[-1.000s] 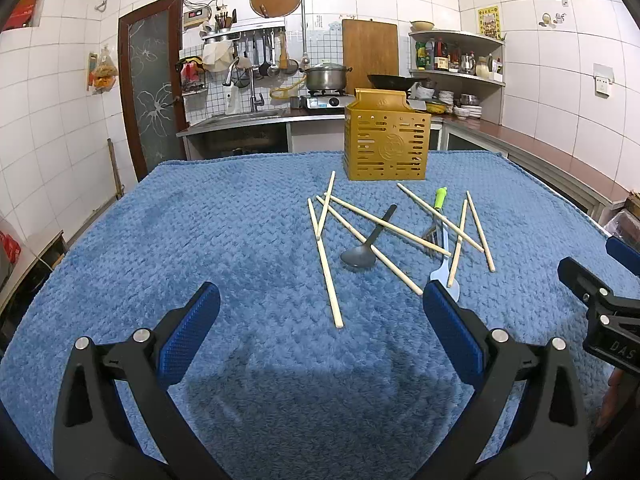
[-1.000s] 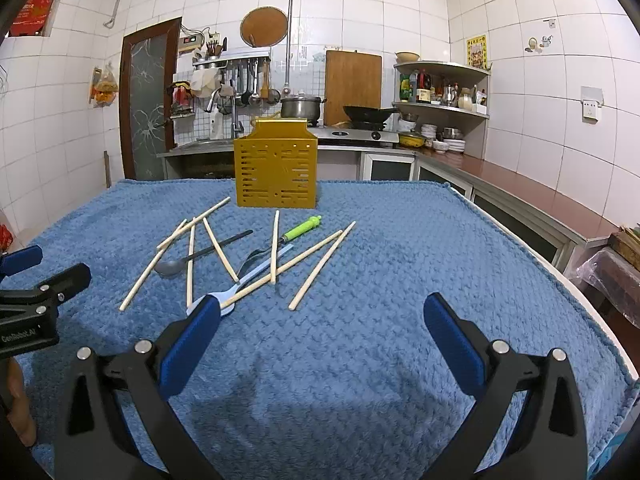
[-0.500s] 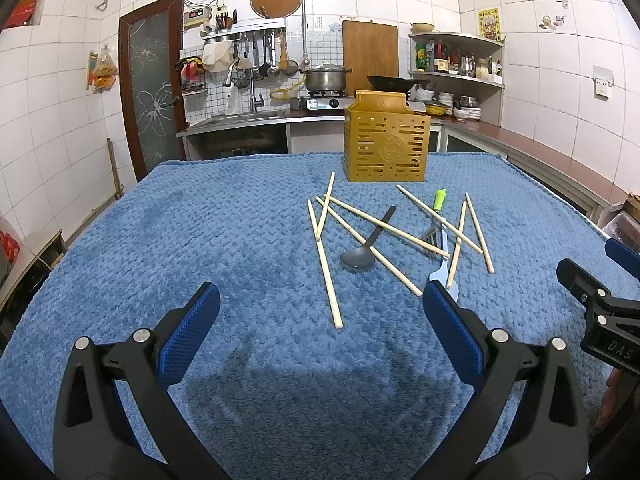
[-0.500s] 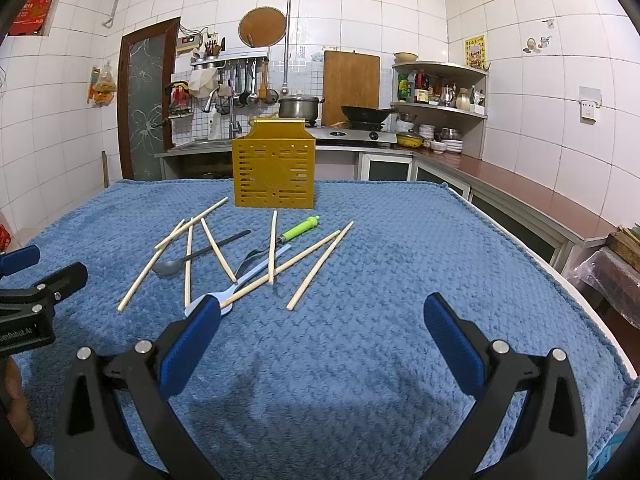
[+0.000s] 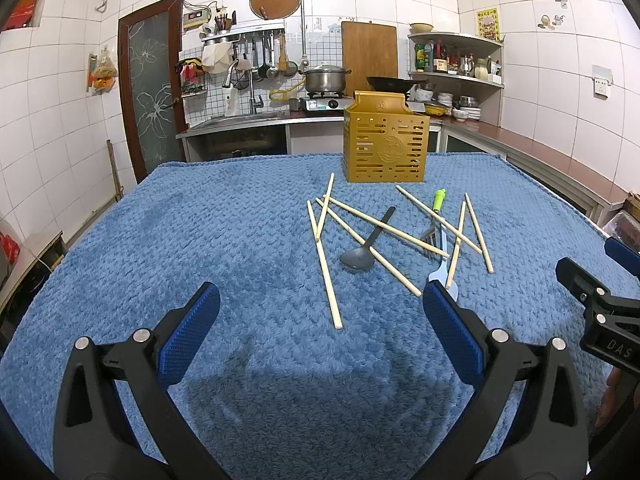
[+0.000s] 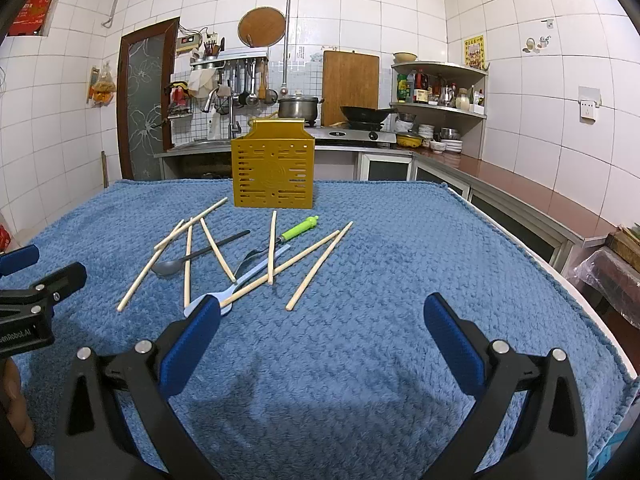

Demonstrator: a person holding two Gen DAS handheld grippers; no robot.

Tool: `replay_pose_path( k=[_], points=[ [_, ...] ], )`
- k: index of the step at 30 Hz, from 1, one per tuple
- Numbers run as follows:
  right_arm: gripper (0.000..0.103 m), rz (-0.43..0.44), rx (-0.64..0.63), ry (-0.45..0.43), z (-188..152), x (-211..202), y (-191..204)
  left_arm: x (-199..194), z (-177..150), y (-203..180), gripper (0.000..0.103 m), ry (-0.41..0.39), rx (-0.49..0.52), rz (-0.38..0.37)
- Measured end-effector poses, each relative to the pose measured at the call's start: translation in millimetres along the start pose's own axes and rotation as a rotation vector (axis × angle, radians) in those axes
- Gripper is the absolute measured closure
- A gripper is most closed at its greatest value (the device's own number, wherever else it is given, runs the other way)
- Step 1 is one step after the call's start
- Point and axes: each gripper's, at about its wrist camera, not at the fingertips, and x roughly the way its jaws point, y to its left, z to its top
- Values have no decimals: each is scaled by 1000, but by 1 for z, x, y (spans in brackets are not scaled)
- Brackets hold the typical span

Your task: Organize utensils

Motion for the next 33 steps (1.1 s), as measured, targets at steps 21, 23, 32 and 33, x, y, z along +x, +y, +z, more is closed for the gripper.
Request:
replay_pose_path(
  k=[21,23,32,33],
  points=[
    [4,-1,1,-2,0,0,-1,0,1,-1,5,3,2,-6],
    [4,-1,0,-1,0,1,-1,0,1,-1,5,4,1,-6],
    [4,-2,0,-2,0,0,-1,0,1,-1,5,7,-4,-5],
    [4,-2,0,-3,0,0,-1,0,1,0,5,8,-5,-6]
  ],
)
